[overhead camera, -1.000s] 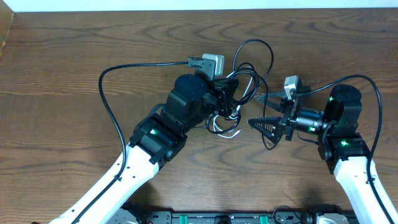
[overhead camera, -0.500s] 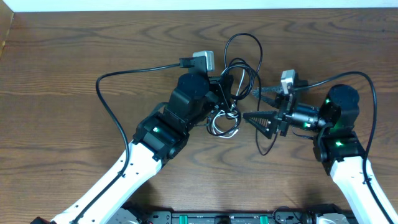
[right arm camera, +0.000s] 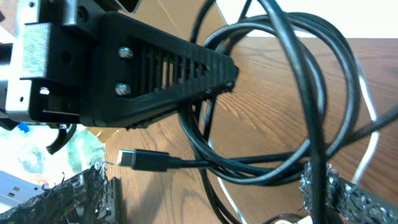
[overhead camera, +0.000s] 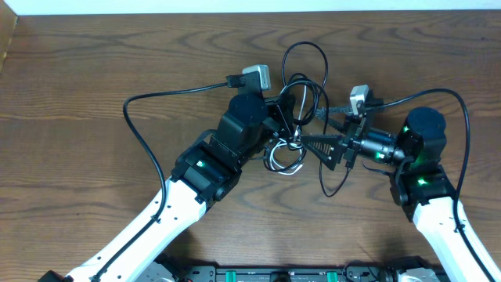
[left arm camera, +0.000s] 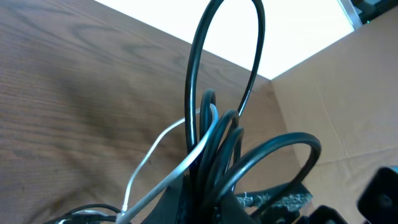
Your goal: Untangle cables
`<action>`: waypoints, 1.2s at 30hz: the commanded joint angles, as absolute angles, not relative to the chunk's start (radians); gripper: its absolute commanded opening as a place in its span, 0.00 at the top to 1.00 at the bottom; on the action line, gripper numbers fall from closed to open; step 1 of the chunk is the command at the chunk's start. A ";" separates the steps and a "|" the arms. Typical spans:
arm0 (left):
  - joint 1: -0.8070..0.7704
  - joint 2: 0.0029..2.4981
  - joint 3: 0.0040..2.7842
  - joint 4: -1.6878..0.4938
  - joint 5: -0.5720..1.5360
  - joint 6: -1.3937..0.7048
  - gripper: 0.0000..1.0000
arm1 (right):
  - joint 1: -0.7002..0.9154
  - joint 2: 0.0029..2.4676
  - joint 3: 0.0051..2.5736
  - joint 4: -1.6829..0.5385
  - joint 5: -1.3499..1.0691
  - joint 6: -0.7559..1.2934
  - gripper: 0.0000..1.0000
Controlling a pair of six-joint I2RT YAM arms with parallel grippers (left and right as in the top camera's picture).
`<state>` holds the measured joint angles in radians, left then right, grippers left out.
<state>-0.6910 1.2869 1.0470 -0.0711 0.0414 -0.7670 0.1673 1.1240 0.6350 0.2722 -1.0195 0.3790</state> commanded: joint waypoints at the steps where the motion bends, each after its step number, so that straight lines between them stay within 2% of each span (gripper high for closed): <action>1: -0.698 1.287 1.062 -0.063 0.010 -0.792 0.92 | 0.196 1.122 0.645 0.281 -0.972 0.405 0.02; 13: -0.712 1.287 1.062 -0.066 0.010 -0.841 0.92 | 0.211 1.125 0.645 0.275 -0.812 0.539 0.04; 25: -0.720 1.287 1.062 -0.063 0.015 -0.904 0.93 | 0.211 1.126 0.645 0.113 -0.627 0.518 0.02; 36: -0.720 1.287 1.063 -0.040 0.132 -0.904 0.92 | 0.210 1.152 0.645 0.028 -0.474 0.539 0.06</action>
